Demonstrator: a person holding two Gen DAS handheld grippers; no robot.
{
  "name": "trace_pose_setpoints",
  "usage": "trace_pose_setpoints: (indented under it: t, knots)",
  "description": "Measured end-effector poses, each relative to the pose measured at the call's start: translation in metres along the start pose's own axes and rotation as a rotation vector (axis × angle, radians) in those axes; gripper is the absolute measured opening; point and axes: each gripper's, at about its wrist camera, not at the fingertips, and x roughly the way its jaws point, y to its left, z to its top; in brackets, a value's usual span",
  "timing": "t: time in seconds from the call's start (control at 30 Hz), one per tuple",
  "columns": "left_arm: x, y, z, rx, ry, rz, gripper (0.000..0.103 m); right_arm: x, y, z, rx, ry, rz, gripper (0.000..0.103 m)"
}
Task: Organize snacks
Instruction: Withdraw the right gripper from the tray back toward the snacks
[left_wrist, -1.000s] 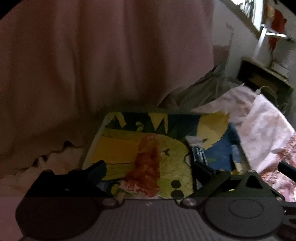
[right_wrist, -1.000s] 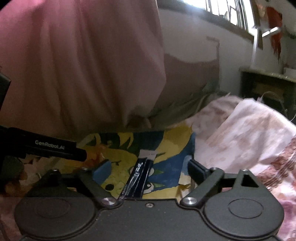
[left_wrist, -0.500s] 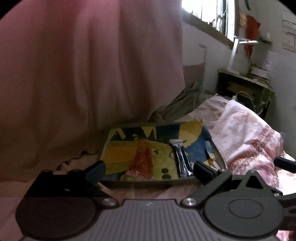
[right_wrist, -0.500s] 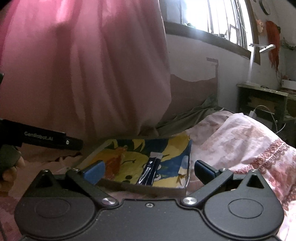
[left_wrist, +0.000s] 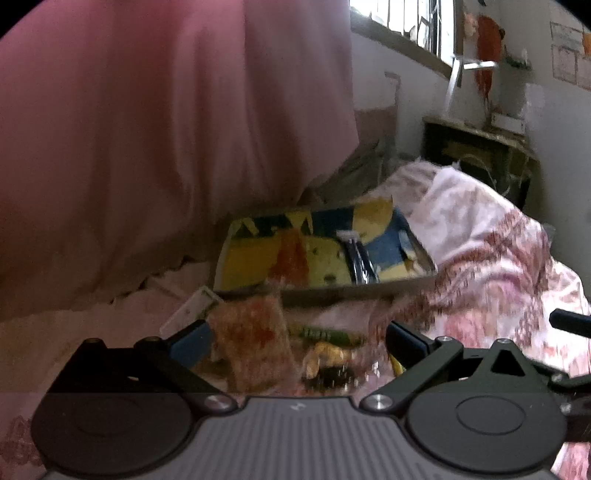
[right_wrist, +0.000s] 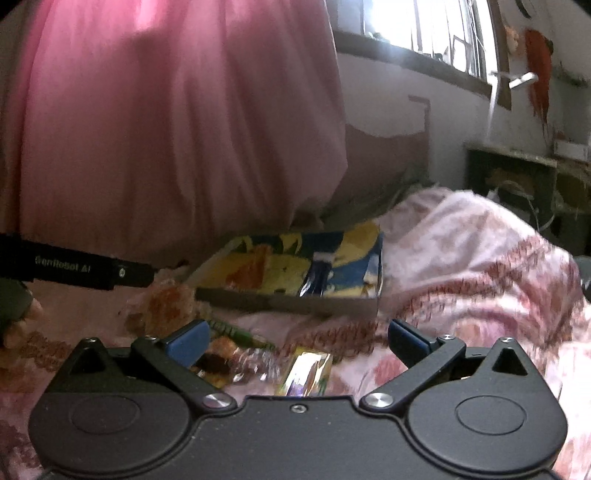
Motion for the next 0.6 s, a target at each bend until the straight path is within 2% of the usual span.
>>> trace_pose_setpoints:
  t: [0.27, 0.6]
  knots:
    - [-0.012, -0.001, -0.036, 0.06, 0.041, -0.024, 0.103, -0.013, 0.007, -0.022, 0.028, 0.06, -0.001, 0.102]
    - [-0.009, -0.019, -0.079, 0.241, 0.115, -0.06, 0.103, 0.001, 0.003, -0.041, 0.049, 0.16, -0.015, 0.102]
